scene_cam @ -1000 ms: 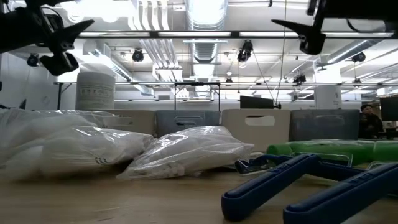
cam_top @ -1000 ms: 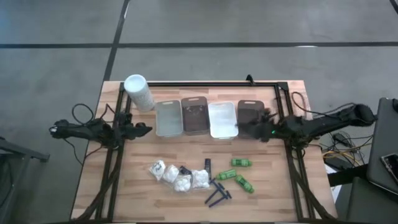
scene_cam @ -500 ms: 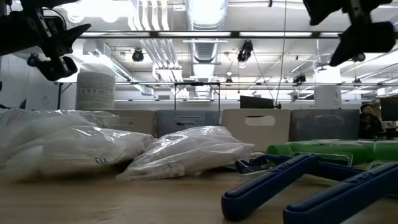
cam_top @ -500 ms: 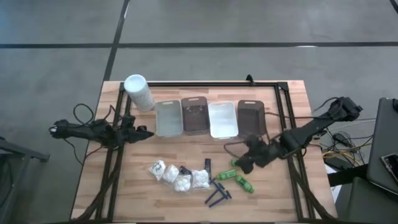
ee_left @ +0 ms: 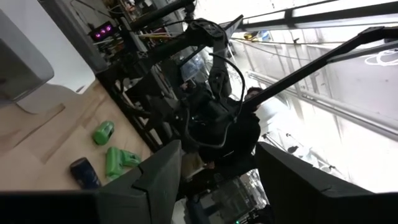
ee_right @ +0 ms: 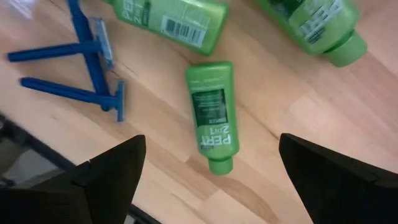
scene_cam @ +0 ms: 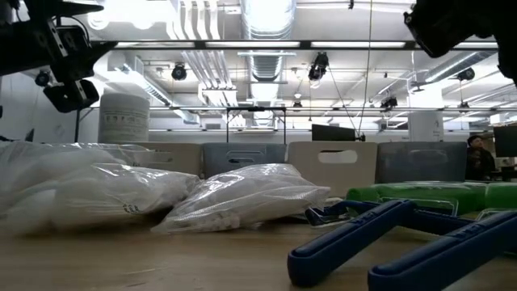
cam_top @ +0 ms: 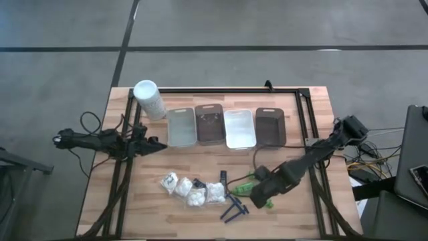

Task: Pick & Place Travel size toiletries
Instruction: Put the bottom right shampoo in the right black bin

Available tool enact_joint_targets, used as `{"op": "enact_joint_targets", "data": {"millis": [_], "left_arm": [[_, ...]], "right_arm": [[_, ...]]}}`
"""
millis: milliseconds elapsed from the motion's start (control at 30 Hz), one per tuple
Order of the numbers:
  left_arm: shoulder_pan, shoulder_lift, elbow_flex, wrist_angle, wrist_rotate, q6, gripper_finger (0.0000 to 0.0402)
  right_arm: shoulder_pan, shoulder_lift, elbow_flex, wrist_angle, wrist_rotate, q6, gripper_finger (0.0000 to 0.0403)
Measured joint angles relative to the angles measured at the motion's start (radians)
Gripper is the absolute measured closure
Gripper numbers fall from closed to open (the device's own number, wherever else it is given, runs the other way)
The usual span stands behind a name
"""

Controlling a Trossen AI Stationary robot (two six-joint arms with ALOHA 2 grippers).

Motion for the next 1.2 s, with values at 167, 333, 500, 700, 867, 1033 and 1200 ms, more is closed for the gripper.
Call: {"op": "enact_joint_targets", "data": {"millis": [167,333,500,700,867,1033,1200], "left_arm": [[0.000,0.000,0.000,-0.027,0.000,0.000,0.0190],[0.000,0.000,0.000,-0.037,0.000,0.000,0.0190],[0.000,0.001,0.000,-0.041,-0.002,0.000,0.0190],[0.000,0.002,0.000,-0.043,-0.005,0.000,0.0190],[0.000,0.002,0.000,-0.063,-0.012,0.000,0.0190],[0.000,0.002,0.000,-0.079,-0.013,-0.001,0.0190],[0.000,0.003,0.000,-0.081,-0.014,-0.001,0.0190]], "right_arm": [[0.008,0.081,0.030,-0.005,-0.024,-0.021,0.0039],[0.022,0.141,0.041,-0.002,-0.023,-0.070,0.0039],[0.032,0.177,0.038,0.026,-0.020,-0.122,0.0039],[0.042,0.195,0.013,0.048,-0.011,-0.158,0.0039],[0.046,0.193,-0.041,0.099,-0.007,-0.170,0.0039],[0.050,0.189,-0.083,0.201,-0.008,-0.164,0.0039],[0.051,0.187,-0.098,0.210,-0.005,-0.162,0.0039]]}}
